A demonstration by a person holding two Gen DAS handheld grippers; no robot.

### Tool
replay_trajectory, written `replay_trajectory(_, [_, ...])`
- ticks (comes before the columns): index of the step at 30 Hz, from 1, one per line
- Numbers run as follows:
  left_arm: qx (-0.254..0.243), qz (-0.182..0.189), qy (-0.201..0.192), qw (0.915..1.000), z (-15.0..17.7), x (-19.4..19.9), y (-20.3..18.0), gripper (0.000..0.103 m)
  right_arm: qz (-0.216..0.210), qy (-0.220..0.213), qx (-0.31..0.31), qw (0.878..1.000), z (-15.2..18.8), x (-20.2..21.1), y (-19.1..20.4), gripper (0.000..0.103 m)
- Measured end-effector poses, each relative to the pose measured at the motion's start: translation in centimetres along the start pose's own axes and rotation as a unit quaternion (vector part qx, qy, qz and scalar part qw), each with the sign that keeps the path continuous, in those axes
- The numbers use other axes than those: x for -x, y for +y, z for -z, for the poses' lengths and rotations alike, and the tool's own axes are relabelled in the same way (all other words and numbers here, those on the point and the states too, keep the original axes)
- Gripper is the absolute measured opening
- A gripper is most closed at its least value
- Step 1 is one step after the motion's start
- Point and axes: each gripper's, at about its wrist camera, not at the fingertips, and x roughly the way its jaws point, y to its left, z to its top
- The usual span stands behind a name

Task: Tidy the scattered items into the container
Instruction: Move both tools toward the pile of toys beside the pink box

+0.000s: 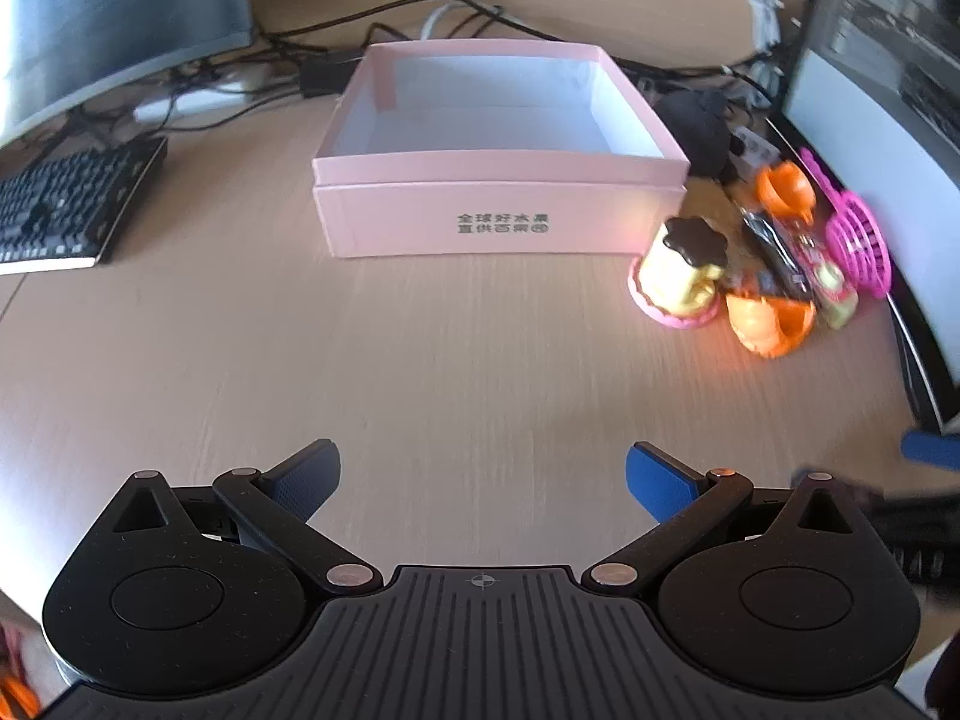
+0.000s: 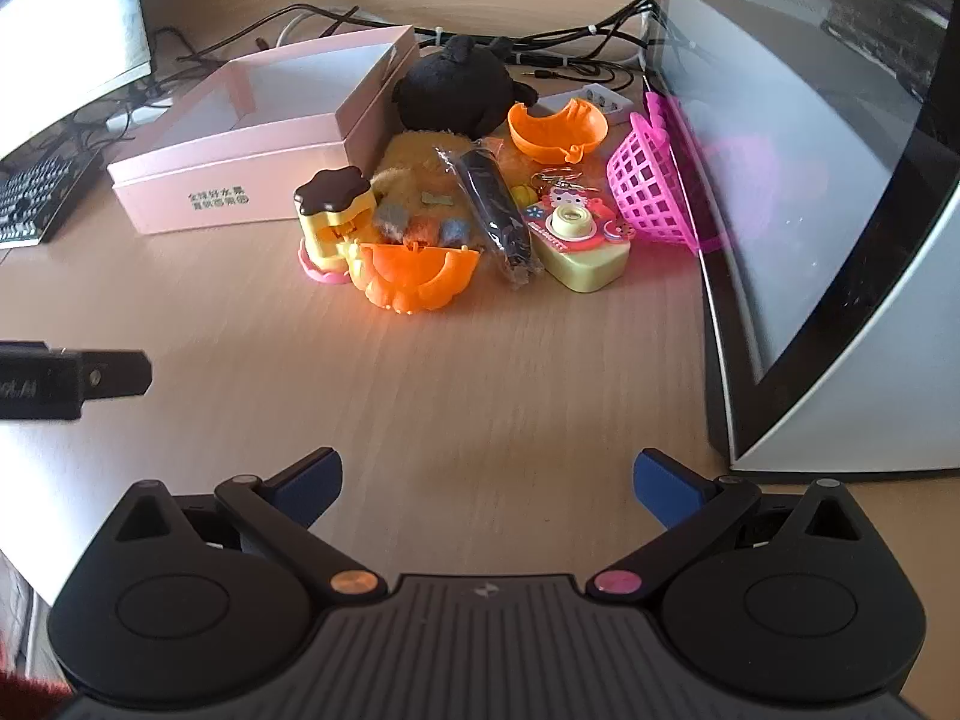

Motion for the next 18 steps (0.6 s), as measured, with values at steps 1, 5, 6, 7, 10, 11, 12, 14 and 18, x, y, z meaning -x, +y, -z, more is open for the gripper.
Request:
replay_trajectory(1, [-0.011,0.003,-0.001,0.9999,0.1,-0.1,0.0,0.103,0.001,-0.003,-0.009,1.0,0.0,-0.1,0.1,0.103])
replay_trajectory(5, [-0.036,0.023,-0.017,0.999,0.0,-0.7,0.8,0.103,0.02,-0.014,-0.029,0.999,0.3,-0.1,1.2,0.103])
replay_trajectory(6, [-0.034,0.023,-0.013,0.9991,-0.1,-0.8,0.9,0.103,0.028,-0.016,-0.03,0.999,0.4,0.0,1.5,0.103])
replay_trajectory(7, [-0.033,0.033,-0.013,0.9988,-0.2,-0.8,1.1,0.103,0.039,-0.015,-0.033,0.999,0.5,0.1,1.7,0.103])
replay_trajectory(10, [-0.064,0.056,-0.042,0.9955,0.1,-0.7,0.7,0.103,0.045,-0.019,-0.044,0.998,1.1,1.2,1.9,0.103])
replay_trajectory(11, [-0.065,0.057,-0.047,0.9951,0.2,-0.8,0.6,0.103,0.05,-0.021,-0.039,0.998,1.4,1.3,2.0,0.103])
replay_trajectory(12, [-0.063,0.063,-0.047,0.9949,0.3,-0.8,0.7,0.103,0.056,-0.02,-0.037,0.998,1.6,1.2,2.2,0.103])
replay_trajectory(14, [-0.06,0.074,-0.053,0.994,0.4,-0.6,0.8,0.103,0.055,-0.012,-0.046,0.997,2.0,1.1,2.2,0.103])
replay_trajectory(18, [-0.028,0.069,-0.051,0.9959,-0.1,-0.5,1.4,0.103,0.062,-0.032,-0.028,0.997,2.0,1.3,2.5,0.103])
